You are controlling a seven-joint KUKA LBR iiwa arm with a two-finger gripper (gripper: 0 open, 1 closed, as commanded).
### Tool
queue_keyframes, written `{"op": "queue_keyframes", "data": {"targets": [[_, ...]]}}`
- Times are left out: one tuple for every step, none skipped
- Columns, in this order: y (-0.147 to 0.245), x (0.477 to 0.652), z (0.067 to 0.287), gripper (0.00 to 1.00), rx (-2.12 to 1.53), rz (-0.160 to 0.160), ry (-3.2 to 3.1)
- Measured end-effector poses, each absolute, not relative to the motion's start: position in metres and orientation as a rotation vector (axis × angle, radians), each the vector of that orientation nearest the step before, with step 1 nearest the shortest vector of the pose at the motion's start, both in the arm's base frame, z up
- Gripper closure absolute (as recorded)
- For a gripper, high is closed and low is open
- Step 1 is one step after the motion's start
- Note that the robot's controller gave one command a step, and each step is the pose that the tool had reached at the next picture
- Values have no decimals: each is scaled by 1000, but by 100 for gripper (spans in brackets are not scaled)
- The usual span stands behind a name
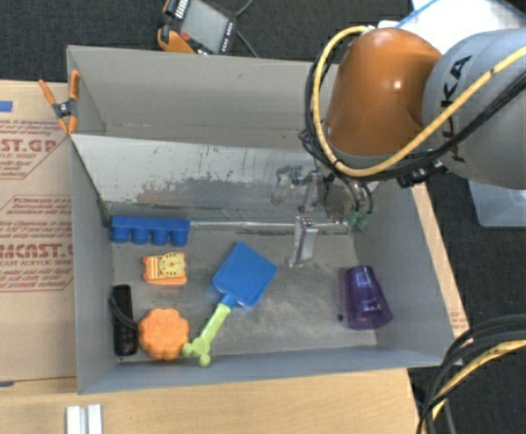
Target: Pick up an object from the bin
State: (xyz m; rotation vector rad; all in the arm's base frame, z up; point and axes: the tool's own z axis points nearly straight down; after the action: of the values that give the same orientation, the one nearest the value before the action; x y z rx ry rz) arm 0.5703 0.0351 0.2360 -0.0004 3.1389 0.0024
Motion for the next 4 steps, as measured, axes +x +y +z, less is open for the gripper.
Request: {"op": "queue_keyframes", "data": {"targets": [[35, 570, 236, 0, 0, 2, 3139], [42, 585, 155, 0, -52, 2, 3142], [70, 552, 150, 0, -33, 7, 3127], [66, 574, 98, 0, -167, 1, 3129]]}}
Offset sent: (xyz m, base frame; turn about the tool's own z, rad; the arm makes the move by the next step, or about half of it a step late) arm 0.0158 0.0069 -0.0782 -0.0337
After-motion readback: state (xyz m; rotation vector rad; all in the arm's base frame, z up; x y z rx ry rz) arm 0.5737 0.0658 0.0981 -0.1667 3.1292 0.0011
